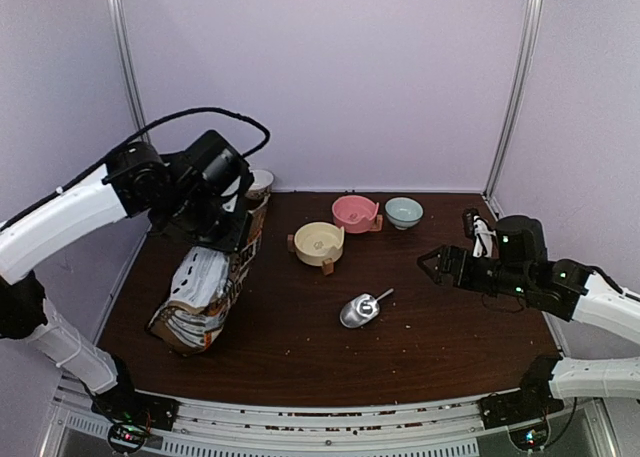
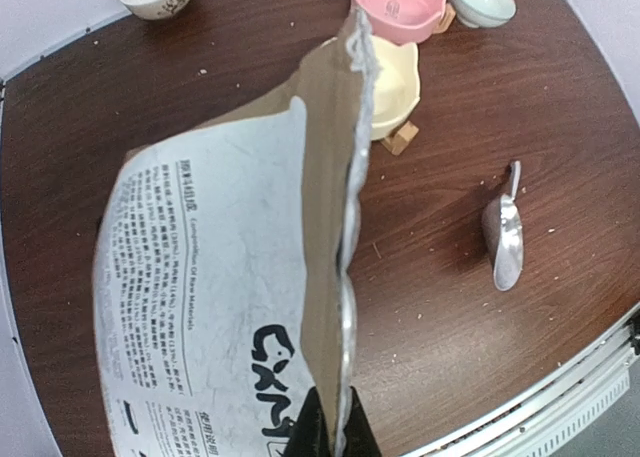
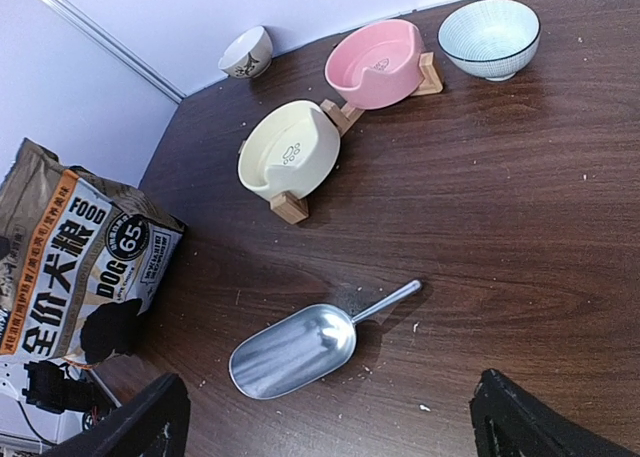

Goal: Serve the pet food

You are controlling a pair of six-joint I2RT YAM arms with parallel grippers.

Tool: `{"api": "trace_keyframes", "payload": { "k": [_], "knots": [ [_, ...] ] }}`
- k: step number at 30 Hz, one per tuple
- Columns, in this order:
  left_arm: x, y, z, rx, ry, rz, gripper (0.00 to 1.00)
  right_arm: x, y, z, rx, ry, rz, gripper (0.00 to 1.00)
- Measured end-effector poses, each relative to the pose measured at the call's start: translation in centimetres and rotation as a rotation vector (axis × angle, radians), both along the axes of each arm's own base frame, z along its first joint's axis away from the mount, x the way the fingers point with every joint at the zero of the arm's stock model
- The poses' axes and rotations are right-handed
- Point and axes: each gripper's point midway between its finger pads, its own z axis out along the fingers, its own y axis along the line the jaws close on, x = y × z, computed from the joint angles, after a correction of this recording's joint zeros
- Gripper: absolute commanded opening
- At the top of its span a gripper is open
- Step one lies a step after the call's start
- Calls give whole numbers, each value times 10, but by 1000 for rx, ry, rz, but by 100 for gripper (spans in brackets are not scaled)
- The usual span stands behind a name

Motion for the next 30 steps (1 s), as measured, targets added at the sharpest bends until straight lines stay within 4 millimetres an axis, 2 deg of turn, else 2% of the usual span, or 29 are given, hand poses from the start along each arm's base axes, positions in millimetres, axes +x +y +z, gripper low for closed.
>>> {"api": "trace_keyframes", "payload": {
  "k": [2,4,7,12,23,27,30],
  "knots": [
    [-2,10,18,-42,-28,-8,0,2,2,3,3,1,-2,100],
    [-9,12,31,-86,-45,-37,0,5,4,5,8,2,-4,100],
    [-14,3,41,-140,-49,-78,0,7,7,10,23,2,-8,100],
    [-20,-22,54,-248,-52,-131,0,9,14,18,40,-1,-1,100],
    [-35,-84,56,-284,-108,-190,0,5,26,25,62,3,26,97],
    [-36,-94,58,-281,-157,-176,0,1,38,31,69,-2,68,91],
    [-34,-106,59,-291,-182,-176,0,-5,55,36,78,-8,120,82]
  ]
}}
